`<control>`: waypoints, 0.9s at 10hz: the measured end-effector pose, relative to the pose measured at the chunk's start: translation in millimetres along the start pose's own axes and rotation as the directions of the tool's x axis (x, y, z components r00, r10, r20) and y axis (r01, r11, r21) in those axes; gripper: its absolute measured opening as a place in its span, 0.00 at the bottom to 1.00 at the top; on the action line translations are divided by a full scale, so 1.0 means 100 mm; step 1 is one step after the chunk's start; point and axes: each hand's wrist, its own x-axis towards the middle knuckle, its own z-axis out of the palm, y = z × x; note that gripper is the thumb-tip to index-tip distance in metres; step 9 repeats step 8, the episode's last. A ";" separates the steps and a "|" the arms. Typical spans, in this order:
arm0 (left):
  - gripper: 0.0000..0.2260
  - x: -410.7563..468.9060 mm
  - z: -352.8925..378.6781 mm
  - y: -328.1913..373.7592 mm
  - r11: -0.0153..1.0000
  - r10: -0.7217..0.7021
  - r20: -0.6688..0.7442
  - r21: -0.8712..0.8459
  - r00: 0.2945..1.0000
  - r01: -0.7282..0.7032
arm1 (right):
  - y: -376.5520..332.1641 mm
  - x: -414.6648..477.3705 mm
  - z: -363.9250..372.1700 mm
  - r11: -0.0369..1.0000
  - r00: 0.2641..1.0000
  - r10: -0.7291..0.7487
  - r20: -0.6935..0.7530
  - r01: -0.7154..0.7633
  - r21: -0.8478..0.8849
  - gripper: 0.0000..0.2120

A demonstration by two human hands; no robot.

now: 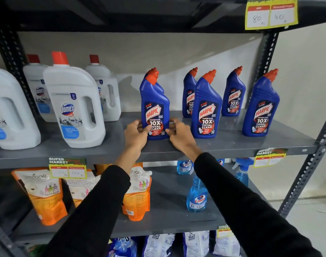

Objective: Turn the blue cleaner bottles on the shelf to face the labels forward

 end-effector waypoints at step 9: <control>0.27 -0.50 -0.16 0.32 0.892 0.441 -0.064 0.136 0.895 -0.430 | -0.08 -0.51 -0.31 0.959 0.933 -0.277 -0.229 0.255 -0.121 0.25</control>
